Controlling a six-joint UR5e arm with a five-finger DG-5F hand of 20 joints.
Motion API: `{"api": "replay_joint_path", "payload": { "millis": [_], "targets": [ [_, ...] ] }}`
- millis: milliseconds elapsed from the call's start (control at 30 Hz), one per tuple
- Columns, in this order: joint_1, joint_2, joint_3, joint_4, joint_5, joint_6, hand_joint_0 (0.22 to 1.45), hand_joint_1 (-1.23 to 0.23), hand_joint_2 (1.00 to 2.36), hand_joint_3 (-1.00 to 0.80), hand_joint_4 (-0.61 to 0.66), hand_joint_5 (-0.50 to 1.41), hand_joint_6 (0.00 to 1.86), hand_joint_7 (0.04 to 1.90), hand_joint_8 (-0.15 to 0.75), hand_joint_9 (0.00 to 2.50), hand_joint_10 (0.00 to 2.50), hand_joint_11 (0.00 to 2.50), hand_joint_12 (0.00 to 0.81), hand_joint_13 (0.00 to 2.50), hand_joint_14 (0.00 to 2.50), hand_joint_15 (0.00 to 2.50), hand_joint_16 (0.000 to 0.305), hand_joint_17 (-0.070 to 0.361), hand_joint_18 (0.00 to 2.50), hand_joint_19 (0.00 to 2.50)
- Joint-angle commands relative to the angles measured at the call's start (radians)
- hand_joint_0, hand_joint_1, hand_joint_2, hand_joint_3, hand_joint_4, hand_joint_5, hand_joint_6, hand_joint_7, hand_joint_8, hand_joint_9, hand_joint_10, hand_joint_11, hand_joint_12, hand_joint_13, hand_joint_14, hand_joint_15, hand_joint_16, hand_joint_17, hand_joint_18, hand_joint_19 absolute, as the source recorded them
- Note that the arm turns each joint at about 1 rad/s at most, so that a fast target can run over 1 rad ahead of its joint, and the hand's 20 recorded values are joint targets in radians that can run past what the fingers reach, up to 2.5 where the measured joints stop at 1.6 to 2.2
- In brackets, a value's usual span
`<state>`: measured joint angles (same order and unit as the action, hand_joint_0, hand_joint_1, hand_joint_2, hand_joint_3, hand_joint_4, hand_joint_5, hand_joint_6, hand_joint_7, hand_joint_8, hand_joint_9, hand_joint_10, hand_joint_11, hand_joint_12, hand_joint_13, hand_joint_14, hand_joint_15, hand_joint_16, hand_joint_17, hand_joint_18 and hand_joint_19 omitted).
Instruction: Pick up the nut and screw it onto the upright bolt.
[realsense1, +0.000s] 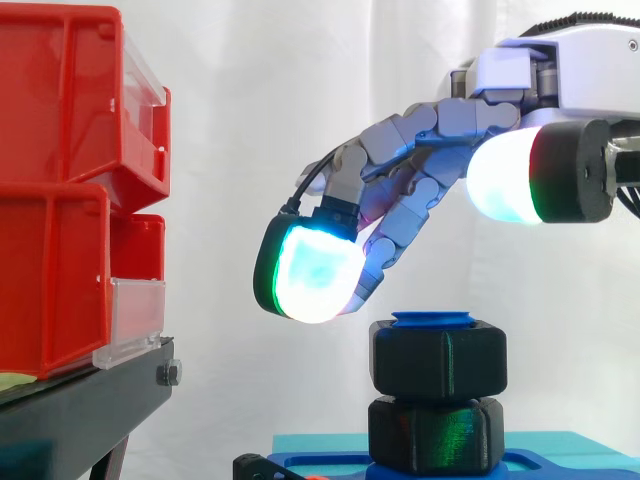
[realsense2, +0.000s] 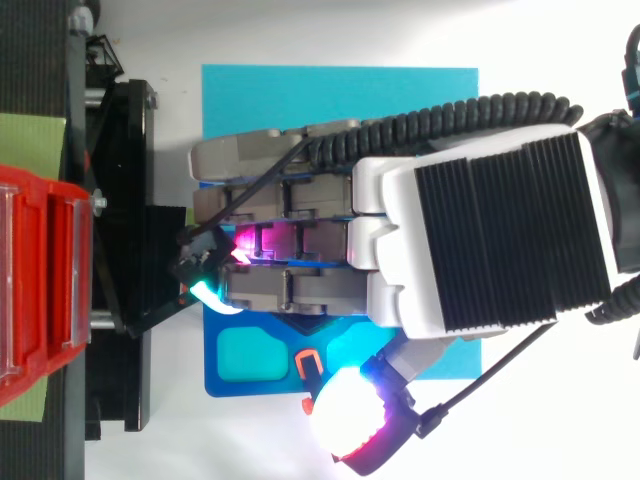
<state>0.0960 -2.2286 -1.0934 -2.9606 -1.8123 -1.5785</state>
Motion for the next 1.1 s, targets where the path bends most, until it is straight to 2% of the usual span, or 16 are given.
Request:
{"api": "replay_joint_path", "payload": {
  "millis": [0, 367, 733, 967, 1067],
  "targets": [
    [0.001, -0.002, -0.002, -0.011, 0.001, -0.005, 0.52, -0.11, 1.00, -0.50, 0.21, -0.10, 0.50, 0.69, 0.215, 0.81, 0.00, 0.00, 0.268, 0.45, 0.00, 0.00, 0.027, 0.061, 0.10, 0.00],
    [-0.009, -0.011, -0.002, -0.017, -0.004, -0.008, 0.52, -0.10, 1.00, -0.50, 0.21, -0.09, 0.50, 0.74, 0.222, 0.78, 0.00, 0.00, 0.274, 0.43, 0.00, 0.00, 0.028, 0.063, 0.08, 0.00],
    [-0.013, -0.011, -0.002, -0.034, -0.006, -0.018, 0.53, -0.10, 1.00, -0.50, 0.25, -0.05, 0.50, 1.00, 0.241, 0.82, 0.00, 0.00, 0.265, 0.45, 0.00, 0.00, 0.026, 0.059, 0.08, 0.00],
    [-0.021, -0.011, -0.002, -0.044, -0.007, -0.020, 0.54, -0.13, 1.00, -0.50, 0.19, -0.02, 0.51, 1.16, 0.257, 0.91, 0.00, 0.00, 0.249, 0.52, 0.00, 0.00, 0.022, 0.050, 0.15, 0.00],
    [-0.030, -0.010, -0.002, -0.043, -0.018, -0.020, 0.54, -0.16, 1.00, -0.50, 0.16, 0.00, 0.51, 1.23, 0.261, 0.98, 0.00, 0.00, 0.240, 0.57, 0.00, 0.00, 0.021, 0.047, 0.19, 0.00]
  ]
}}
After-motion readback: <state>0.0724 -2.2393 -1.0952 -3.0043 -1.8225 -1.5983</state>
